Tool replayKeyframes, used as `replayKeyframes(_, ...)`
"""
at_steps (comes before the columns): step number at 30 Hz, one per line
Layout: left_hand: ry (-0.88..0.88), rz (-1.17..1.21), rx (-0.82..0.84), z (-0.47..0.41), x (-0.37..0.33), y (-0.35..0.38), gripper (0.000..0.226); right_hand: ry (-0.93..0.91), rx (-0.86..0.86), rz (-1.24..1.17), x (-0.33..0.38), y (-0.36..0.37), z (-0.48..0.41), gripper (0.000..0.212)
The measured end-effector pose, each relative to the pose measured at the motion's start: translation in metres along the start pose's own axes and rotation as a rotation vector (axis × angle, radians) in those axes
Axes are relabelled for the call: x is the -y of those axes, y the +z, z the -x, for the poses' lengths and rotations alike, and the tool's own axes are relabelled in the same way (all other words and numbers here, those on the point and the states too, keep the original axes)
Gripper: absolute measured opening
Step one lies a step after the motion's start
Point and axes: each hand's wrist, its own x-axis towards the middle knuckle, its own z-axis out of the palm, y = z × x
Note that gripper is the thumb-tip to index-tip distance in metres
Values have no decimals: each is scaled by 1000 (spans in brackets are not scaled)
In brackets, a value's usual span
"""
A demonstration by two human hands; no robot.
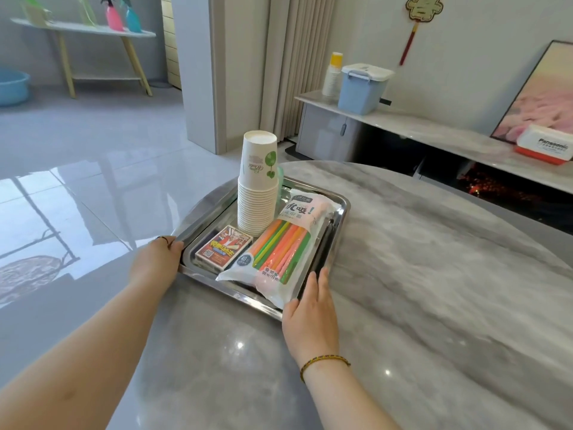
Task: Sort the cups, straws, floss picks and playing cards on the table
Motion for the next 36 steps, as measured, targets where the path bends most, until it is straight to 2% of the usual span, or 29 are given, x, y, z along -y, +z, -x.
replayKeyframes(9, 5, 5, -69, -55, -17, 17, 29, -19, 3, -15, 10, 3, -59, 58)
replayKeyframes(18, 22, -90, -72, -76, -34, 20, 30, 2, -34, -75, 19, 14, -74, 58)
replayKeyframes(27, 18, -219, -55, -64, -13, -3, 36, -90, 87, -211, -8, -28, -68, 61)
replayKeyframes(31, 104, -143, -40, -22, -30, -14, 24, -70, -1, -249, -34, -64, -46, 49)
replayKeyframes(36, 270, -2, 136, 52, -60, -8, 15, -85, -36, -294, -59, -115, 3, 26)
